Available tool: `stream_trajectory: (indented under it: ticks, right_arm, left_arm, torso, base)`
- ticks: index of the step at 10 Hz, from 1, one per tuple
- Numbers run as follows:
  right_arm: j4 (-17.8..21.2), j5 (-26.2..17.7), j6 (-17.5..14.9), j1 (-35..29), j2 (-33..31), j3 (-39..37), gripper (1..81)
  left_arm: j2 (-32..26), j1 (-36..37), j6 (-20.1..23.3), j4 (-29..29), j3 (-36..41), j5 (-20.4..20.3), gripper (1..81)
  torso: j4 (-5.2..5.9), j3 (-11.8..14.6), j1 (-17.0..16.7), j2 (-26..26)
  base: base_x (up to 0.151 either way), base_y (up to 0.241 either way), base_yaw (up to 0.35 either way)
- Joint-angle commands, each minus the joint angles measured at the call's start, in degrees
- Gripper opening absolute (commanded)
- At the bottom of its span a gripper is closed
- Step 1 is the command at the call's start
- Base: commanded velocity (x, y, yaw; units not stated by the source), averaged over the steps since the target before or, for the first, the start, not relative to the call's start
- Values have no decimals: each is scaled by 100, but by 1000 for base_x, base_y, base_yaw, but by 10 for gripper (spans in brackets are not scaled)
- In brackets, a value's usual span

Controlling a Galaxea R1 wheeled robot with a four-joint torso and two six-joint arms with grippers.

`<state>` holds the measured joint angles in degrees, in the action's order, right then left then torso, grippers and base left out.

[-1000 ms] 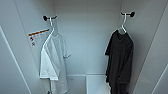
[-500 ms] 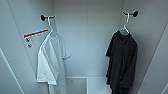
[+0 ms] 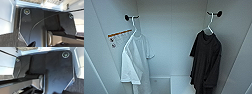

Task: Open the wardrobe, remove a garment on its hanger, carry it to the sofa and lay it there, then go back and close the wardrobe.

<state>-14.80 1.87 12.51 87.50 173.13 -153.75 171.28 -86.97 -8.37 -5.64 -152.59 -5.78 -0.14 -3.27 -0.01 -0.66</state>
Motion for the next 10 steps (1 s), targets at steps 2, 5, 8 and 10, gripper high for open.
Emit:
stream_trajectory:
  ticks: [2,5,8,10]
  right_arm:
    - [-76,191,-29,-53,-30,21,811]
    - [-50,209,-29,-17,-13,21,811]
    - [3,209,-12,-9,-4,30,811]
    - [12,209,6,-9,-4,21,811]
  left_arm:
    - [38,342,38,-174,221,754,811]
    - [12,483,38,-174,220,789,811]
    - [21,650,38,-174,229,815,811]
    - [30,764,38,-174,229,833,811]
  torso:
    - [0,0,1,0]
    - [-277,0,1,0]
    - [-682,0,1,0]
    - [-972,0,1,0]
  base:
    - [0,0,0]
    - [0,0,0]
    - [0,0,0]
    - [0,0,0]
